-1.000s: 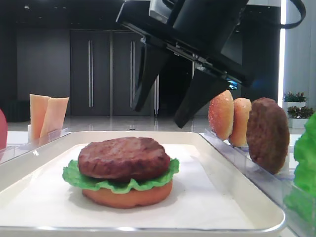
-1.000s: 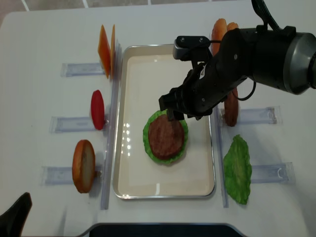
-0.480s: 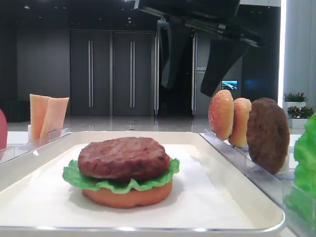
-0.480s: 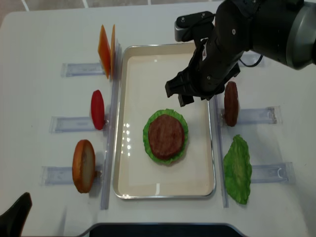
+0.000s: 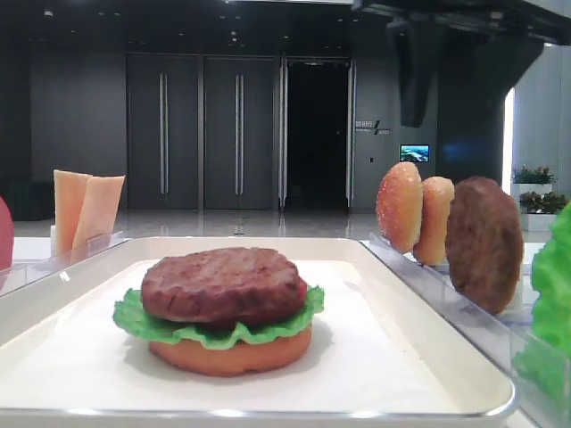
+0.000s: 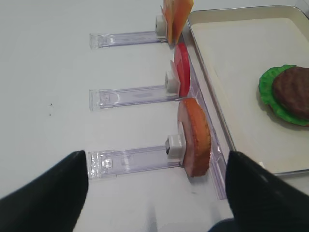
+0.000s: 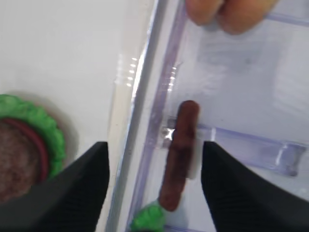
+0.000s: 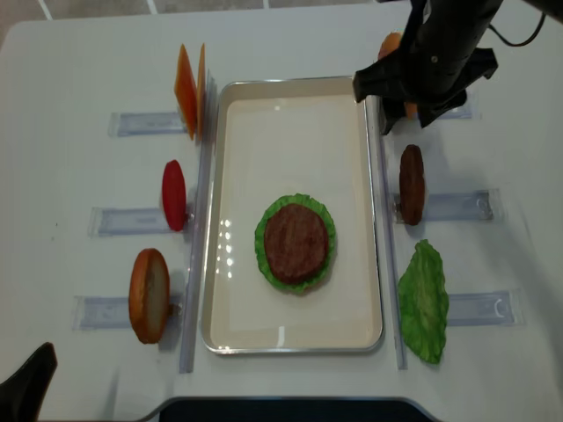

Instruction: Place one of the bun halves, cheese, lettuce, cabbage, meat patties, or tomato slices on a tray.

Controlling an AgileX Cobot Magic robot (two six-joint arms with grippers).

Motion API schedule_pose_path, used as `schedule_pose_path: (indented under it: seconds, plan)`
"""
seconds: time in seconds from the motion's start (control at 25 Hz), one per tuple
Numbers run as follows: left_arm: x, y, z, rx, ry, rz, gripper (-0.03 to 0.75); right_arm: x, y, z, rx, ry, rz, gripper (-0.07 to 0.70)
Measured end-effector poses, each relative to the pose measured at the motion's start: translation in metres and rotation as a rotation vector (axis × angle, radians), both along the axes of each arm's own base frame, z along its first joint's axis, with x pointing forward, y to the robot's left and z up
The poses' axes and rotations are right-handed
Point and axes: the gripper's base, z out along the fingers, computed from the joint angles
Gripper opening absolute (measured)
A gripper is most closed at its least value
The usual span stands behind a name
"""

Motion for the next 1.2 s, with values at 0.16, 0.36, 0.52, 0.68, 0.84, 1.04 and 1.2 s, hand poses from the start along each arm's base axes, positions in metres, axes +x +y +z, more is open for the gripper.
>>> schedule_pose_path:
  seconds: [0.16, 0.36, 0.52, 0.68, 0.84, 1.04, 1.2]
  plan:
    - [0.000, 0.000, 0.000, 0.000, 0.000, 0.000, 0.693, 0.012, -0.042, 0.008, -0.007, -0.003, -0.085, 0.430]
    - [0.000, 0.000, 0.000, 0.000, 0.000, 0.000, 0.693, 0.020, -0.103, 0.017, -0.020, -0.001, -0.209, 0.429]
    - [0.000, 0.000, 0.000, 0.000, 0.000, 0.000, 0.693, 0.024, -0.143, 0.018, -0.028, -0.003, -0.296, 0.429]
    - [0.000, 0.000, 0.000, 0.000, 0.000, 0.000, 0.693, 0.024, -0.168, 0.018, -0.046, -0.009, -0.319, 0.429]
    - [0.000, 0.000, 0.000, 0.000, 0.000, 0.000, 0.693, 0.024, -0.176, 0.018, -0.099, -0.016, -0.294, 0.429]
    - [0.000, 0.000, 0.000, 0.000, 0.000, 0.000, 0.693, 0.014, -0.177, 0.017, -0.118, -0.010, -0.292, 0.429]
    - [0.000, 0.000, 0.000, 0.000, 0.000, 0.000, 0.693, -0.010, -0.176, 0.020, -0.119, -0.003, -0.291, 0.429]
